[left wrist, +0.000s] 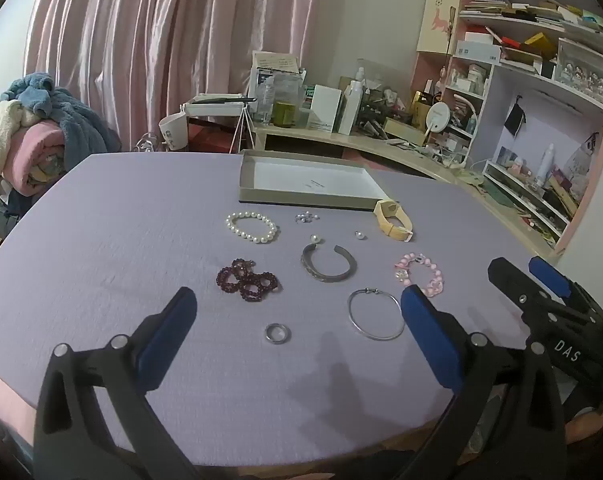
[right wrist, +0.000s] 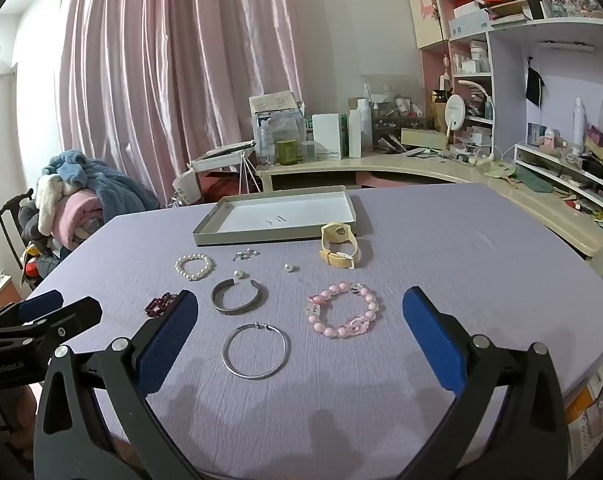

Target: Organize jewelry

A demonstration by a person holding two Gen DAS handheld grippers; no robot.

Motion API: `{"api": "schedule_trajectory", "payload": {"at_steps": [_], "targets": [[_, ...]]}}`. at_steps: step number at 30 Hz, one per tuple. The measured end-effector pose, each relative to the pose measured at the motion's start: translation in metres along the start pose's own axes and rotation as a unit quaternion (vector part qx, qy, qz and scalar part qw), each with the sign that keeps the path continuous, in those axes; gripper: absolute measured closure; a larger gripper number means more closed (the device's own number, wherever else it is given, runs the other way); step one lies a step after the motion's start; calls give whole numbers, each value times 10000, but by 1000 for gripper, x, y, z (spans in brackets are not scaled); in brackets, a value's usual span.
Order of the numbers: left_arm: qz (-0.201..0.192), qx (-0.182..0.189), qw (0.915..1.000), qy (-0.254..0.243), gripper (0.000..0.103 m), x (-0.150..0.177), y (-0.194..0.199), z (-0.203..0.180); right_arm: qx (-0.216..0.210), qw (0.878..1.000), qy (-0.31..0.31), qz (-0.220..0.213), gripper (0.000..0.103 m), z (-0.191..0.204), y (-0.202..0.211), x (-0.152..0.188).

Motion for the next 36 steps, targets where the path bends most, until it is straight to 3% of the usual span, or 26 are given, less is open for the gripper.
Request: {"api": "schedule_trajectory", "payload": {"at_steps": [36], "targets": [[0, 31, 10000, 32, 2, 4, -2, -3, -7, 10000, -15, 13, 1, 1, 1, 1]]}}
Point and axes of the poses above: each gripper's, at about its wrist camera, not at the fingertips, and y roughly against the way its jaws point, z to its left, x to its underside, the point moved 6 cm from there along -y, roughly the way its jaws point, and after that the axes turned 1 degree about z, right-handed, at the moved point
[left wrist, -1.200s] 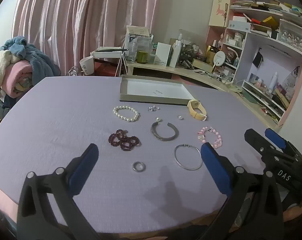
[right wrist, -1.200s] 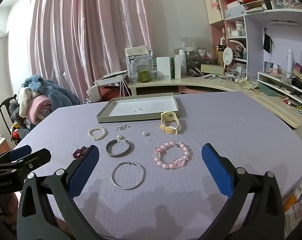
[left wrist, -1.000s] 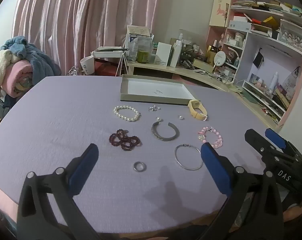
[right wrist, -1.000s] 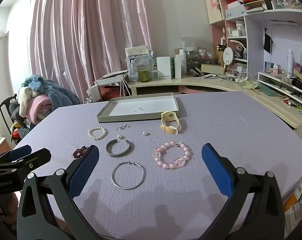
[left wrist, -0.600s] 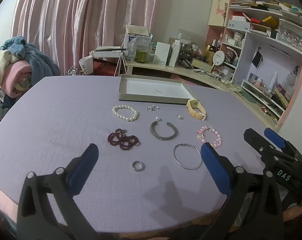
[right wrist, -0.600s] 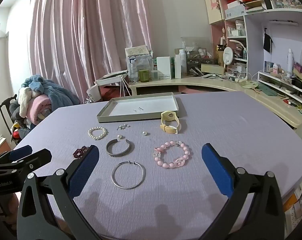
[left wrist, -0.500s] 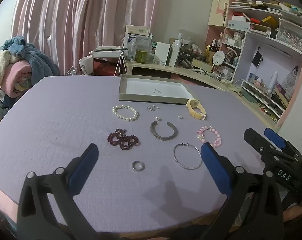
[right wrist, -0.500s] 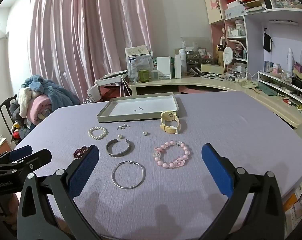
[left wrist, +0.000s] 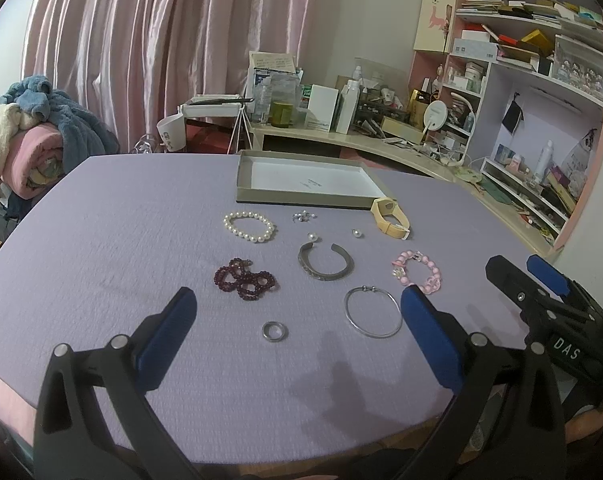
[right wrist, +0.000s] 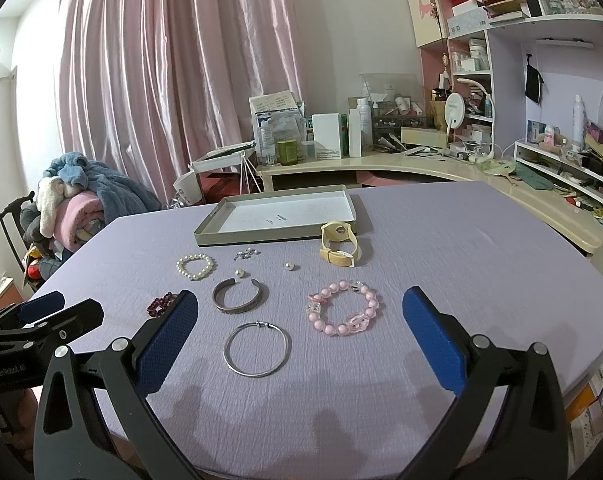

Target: Organize jewelry

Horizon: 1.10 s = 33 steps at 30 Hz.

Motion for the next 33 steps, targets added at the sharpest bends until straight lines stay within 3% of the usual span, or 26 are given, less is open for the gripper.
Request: {"api": "schedule_trajectory", "payload": {"at_steps": [33], "targets": [[-13, -13, 10000, -20, 2, 3, 3, -8, -8, 10000, -11, -11, 1, 1, -1, 0]]}}
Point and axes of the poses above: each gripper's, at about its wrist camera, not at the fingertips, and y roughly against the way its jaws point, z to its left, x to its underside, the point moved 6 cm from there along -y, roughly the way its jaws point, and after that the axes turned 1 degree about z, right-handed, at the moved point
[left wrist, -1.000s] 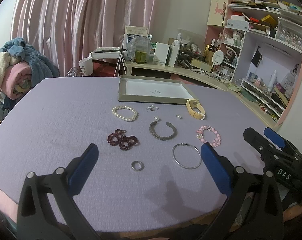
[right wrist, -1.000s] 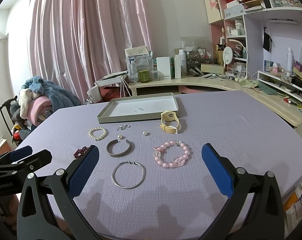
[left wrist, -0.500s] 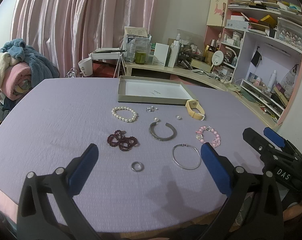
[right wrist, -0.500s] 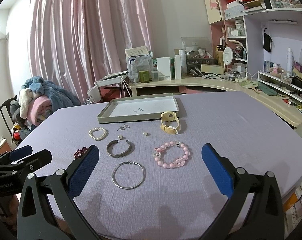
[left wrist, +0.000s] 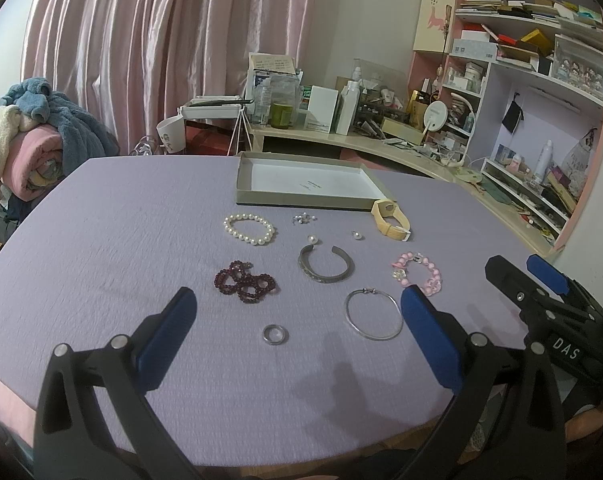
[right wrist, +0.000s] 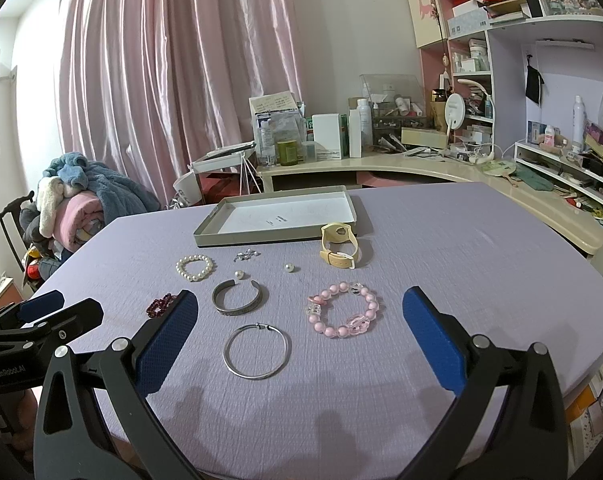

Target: Organize jewelry

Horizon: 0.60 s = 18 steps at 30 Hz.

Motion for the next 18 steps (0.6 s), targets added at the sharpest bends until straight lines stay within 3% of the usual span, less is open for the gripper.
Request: {"api": "schedule_trajectory", "payload": {"at_steps": [18], "targets": [[4, -12, 10000, -14, 2, 0, 2, -3, 0, 10000, -8, 4, 1, -1, -1, 0]]}}
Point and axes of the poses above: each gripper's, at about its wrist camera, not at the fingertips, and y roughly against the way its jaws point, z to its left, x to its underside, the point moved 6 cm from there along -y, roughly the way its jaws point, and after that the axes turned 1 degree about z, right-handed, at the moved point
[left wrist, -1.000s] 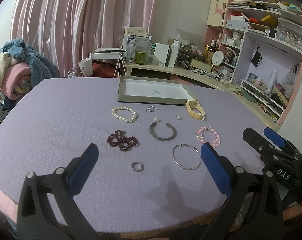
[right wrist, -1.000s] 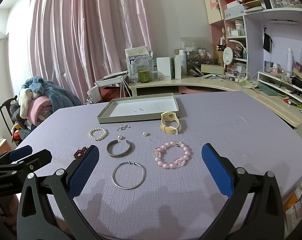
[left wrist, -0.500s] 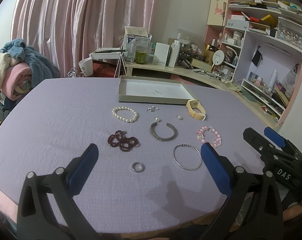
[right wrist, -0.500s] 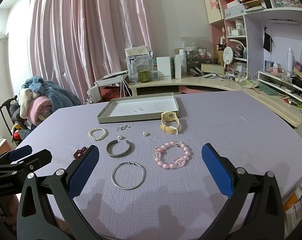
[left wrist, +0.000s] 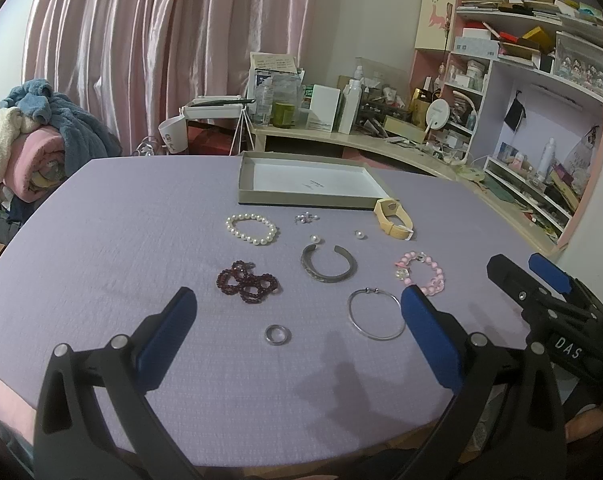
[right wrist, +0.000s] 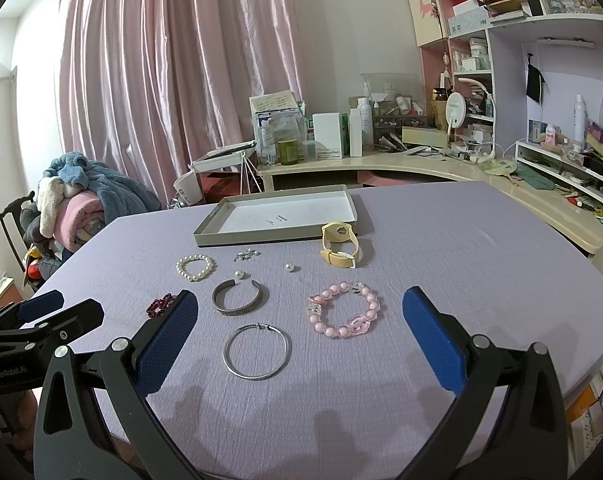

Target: Organize jewelry

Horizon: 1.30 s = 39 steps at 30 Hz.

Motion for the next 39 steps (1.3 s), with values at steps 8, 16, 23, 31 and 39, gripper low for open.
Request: {"api": "schedule_trajectory", "payload": {"at_steps": [8, 16, 23, 31, 39], "targets": [[40, -26, 10000, 9, 2, -8, -6, 15, -5, 10000, -3, 11, 1, 0, -2, 0], [207, -119, 9997, 103, 2, -5, -14, 23, -42, 9998, -46, 166, 1, -4, -12, 7], [522, -280, 9973, 432, 2, 2, -27, 46, -187, 9978, 30, 642, 1, 6, -33, 21], [716, -602, 9942, 524, 2, 4, -33, 75, -425, 9880, 269, 1459, 1, 29, -72, 45], [873, -619, 9926, 580, 2, 7, -39, 92, -59, 9765, 589, 2073, 2, 39, -101, 66]]}}
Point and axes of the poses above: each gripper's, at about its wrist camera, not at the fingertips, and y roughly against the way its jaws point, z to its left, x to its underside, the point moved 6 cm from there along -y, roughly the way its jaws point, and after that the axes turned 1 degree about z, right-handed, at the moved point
